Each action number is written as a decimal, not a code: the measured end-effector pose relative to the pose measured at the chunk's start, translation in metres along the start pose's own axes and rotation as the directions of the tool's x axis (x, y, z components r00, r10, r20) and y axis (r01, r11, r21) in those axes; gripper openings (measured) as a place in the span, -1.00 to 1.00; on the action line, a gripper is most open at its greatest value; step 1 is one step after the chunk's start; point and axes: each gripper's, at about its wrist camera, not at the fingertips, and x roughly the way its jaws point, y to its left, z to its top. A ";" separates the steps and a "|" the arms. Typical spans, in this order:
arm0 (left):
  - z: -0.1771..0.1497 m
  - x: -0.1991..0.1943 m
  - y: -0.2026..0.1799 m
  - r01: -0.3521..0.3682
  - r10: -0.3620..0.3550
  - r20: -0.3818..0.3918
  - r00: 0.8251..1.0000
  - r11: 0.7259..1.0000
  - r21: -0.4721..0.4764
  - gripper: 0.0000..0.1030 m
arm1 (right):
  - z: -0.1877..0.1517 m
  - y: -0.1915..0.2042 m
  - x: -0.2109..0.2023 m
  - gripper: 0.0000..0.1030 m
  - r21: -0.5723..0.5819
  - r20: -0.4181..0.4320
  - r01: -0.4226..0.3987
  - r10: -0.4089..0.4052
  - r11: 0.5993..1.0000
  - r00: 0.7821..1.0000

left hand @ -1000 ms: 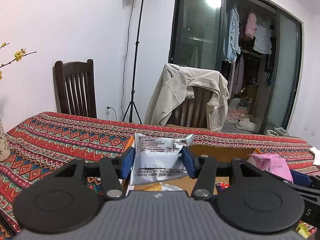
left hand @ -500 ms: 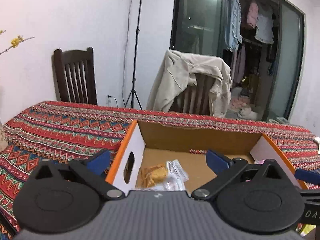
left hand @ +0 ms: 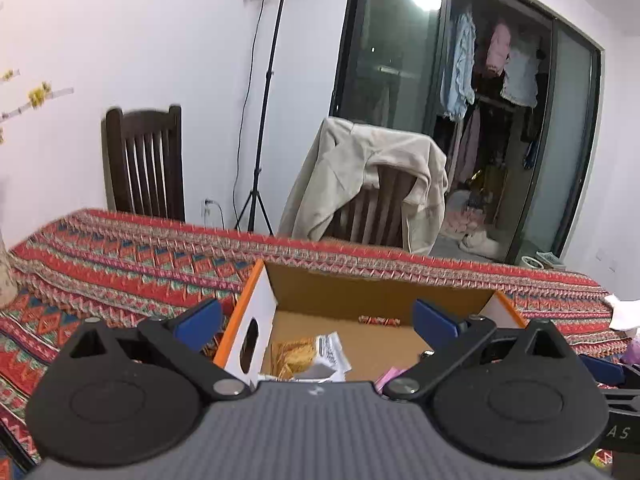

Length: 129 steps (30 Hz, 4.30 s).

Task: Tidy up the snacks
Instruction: 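Lower the pink and white packets into the orange box and open both tools, then withdraw both tools from the box back toward the snack pile, then grasp the yellow-green bar packet with the right tool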

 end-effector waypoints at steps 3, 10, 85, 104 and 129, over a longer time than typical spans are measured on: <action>0.005 -0.016 -0.004 0.012 -0.012 0.022 1.000 1.000 -0.007 1.00 | 0.006 0.005 -0.016 1.00 -0.013 0.021 0.004 -0.004 1.000 1.000; 0.008 -0.046 -0.010 0.036 -0.036 0.022 0.999 0.999 -0.006 1.00 | 0.010 0.015 -0.050 1.00 -0.056 0.047 -0.008 0.011 0.998 0.999; -0.108 -0.085 0.075 -0.003 0.002 -0.051 0.999 1.000 -0.031 1.00 | -0.063 -0.028 -0.059 0.96 -0.087 -0.178 0.223 -0.235 0.971 0.955; -0.109 -0.081 0.078 -0.018 0.015 -0.075 0.997 0.999 -0.049 1.00 | -0.092 -0.023 -0.050 0.64 -0.390 -0.270 0.056 -0.172 0.919 0.947; -0.110 -0.076 0.084 -0.054 0.046 -0.099 0.994 0.996 -0.075 1.00 | -0.092 -0.046 -0.058 -0.29 -0.137 -0.310 0.096 -0.135 0.986 0.941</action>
